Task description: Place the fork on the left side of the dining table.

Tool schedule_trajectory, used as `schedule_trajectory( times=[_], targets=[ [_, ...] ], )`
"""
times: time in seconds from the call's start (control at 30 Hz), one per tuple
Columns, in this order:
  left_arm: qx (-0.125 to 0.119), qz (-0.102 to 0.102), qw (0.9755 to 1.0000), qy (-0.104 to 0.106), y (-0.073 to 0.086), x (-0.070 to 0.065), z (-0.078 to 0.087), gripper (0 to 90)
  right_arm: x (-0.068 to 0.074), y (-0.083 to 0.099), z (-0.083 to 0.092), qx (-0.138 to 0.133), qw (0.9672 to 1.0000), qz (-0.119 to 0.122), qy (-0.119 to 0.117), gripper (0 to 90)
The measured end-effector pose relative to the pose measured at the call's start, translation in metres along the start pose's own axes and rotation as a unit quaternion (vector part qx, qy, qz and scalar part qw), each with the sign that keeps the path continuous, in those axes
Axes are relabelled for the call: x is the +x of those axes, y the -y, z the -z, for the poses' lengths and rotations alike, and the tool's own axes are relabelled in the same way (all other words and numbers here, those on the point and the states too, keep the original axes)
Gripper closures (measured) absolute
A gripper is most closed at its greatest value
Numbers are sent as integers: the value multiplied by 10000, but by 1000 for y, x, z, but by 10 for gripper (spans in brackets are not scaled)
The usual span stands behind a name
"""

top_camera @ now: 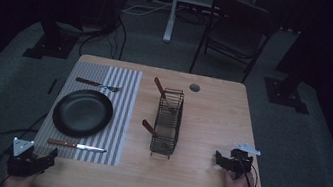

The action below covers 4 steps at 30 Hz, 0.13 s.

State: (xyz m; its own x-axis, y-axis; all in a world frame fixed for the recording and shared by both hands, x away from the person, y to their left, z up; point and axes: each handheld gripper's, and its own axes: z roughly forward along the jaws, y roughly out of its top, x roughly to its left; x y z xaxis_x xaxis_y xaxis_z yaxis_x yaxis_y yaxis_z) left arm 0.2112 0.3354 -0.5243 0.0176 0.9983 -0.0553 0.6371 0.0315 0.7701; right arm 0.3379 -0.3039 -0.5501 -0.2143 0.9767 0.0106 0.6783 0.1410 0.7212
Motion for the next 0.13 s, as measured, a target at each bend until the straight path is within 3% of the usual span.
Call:
schedule_trajectory(
  times=[0.13],
  targets=[
    [6,20,10000,31,0,0,0,164,0,0,0,0,10000,2,0,126]
  ],
)
